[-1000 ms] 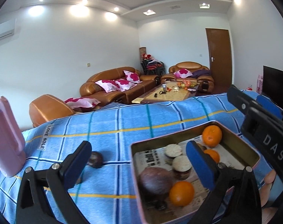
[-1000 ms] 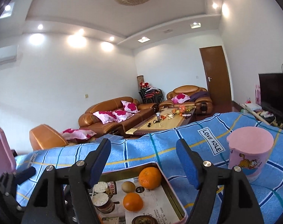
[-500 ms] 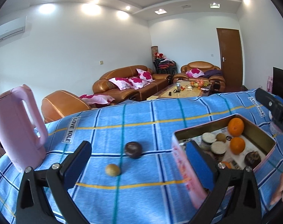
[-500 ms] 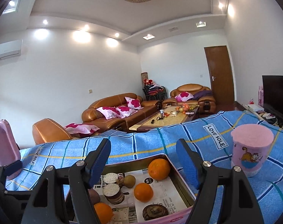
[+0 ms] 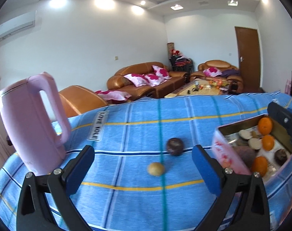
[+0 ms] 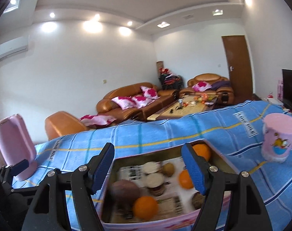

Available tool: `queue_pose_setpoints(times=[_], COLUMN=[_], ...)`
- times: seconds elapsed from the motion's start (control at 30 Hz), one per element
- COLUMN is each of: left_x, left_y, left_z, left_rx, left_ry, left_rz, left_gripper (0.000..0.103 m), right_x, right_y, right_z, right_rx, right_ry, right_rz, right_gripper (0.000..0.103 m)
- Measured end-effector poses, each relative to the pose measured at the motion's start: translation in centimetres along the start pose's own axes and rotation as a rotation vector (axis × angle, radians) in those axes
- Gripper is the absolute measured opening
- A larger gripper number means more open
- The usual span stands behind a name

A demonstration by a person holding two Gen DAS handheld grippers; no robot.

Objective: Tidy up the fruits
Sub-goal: 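Move both grippers back toward the dark brown fruit and small yellow fruit, then lower the right gripper around the dark brown round fruit and close it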

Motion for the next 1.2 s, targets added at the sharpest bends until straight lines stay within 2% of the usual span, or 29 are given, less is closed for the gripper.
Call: queue_pose_setpoints(times=[0.2, 0.43, 0.57, 0.63, 0.7, 1.03, 1.2], left_x=[-3.8, -8.7, -10.5, -10.9, -11.0, -11.2, -11.4], left_y=[0.8, 1.5, 1.2, 1.1, 0.9, 0.6, 0.6], left_z=[-2.1, -4.5, -5.5, -5.6, -5.7, -6.2, -6.6], left_rx=[-0.016, -0.029, -0.071, -0.078, -0.087, -0.115, -0.124], left_ry=[0.110, 0.256, 0.241, 0.227, 0.213, 0.192, 0.192], left_rz=[0.004, 0.075, 0.141, 0.162, 0.168, 0.177, 0.192], left_gripper=[0.103, 0.103, 0.103, 0.103, 0.103, 0.103, 0.103], right_x=[-3.3, -7.7, -10.2, -11.3, -12.2, -15.1, -15.2], right_y=[0.3, 0.2, -0.2, -0.7, -1.2, -3.0, -3.2], right_z=[-1.2, -3.7, -6.0, -7.3, -8.7, -14.0, -15.0], right_rx=[-0.016, -0.072, -0.143, -0.196, -0.247, -0.434, -0.465], right_ry=[0.034, 0.091, 0.131, 0.161, 0.187, 0.240, 0.206], right_rz=[0.015, 0.069, 0.112, 0.132, 0.134, 0.161, 0.194], right_gripper=[0.074, 0.074, 0.070, 0.051, 0.047, 0.047, 0.047])
Point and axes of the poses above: each gripper's, at about its wrist camera, not at the fingertips, and z roughly against the way its jaws point, x to its right, y to its top, the point moved 7 cm from there along -z, roughly the way its jaws point, and after that the axes turned 13 degrees about z, right-handed, at the moved point
